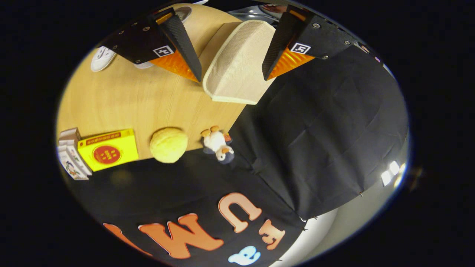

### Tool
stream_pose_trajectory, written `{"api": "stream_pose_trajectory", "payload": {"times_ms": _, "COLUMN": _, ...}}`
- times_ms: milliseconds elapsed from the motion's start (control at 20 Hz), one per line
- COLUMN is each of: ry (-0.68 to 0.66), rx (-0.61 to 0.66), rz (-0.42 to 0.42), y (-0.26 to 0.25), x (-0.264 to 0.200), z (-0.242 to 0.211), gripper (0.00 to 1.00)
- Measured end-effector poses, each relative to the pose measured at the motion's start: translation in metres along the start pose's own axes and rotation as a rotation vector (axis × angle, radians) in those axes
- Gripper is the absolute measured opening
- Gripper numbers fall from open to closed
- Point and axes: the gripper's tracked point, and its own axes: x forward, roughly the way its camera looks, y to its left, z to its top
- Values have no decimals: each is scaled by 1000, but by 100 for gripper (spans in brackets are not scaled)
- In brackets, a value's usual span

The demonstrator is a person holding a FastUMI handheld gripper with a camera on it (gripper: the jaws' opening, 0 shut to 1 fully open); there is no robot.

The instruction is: Open the storage box then place both shoes into the box .Put the left shoe in first, then the right shoe, with the right side of both shoes facing outward in a uniform manner.

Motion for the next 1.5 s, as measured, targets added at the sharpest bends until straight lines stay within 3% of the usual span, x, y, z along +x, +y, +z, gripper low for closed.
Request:
{"api": "stream_pose_trajectory", "payload": {"times_ms": 350, "ry": 180, "rx": 158, "rz": 103, "y": -4, "x": 45, "z": -67, "gripper": 98}}
{"api": "stream_pose_trajectory", "payload": {"times_ms": 550, "ry": 227, "rx": 276, "rz": 153, "y": -1, "x": 66, "z": -84, "gripper": 98}}
{"api": "stream_pose_trajectory", "payload": {"times_ms": 700, "ry": 217, "rx": 330, "rz": 170, "y": 9, "x": 59, "z": -72, "gripper": 94}}
{"api": "stream_pose_trajectory", "payload": {"times_ms": 850, "ry": 204, "rx": 328, "rz": 182, "y": 25, "x": 45, "z": -52, "gripper": 71}}
{"api": "stream_pose_trajectory", "payload": {"times_ms": 1050, "ry": 177, "rx": 285, "rz": 246, "y": 68, "x": 34, "z": -16, "gripper": 59}}
{"api": "stream_pose_trajectory", "payload": {"times_ms": 1200, "ry": 150, "rx": 287, "rz": 342, "y": 114, "x": 28, "z": 11, "gripper": 54}}
{"api": "stream_pose_trajectory", "payload": {"times_ms": 1250, "ry": 123, "rx": 260, "rz": 348, "y": 124, "x": 31, "z": 23, "gripper": 41}}
{"api": "stream_pose_trajectory", "payload": {"times_ms": 1350, "ry": 92, "rx": 197, "rz": 365, "y": 150, "x": 36, "z": 37, "gripper": 30}}
{"api": "stream_pose_trajectory", "payload": {"times_ms": 1500, "ry": 90, "rx": 148, "rz": 394, "y": 196, "x": 54, "z": 45, "gripper": 23}}
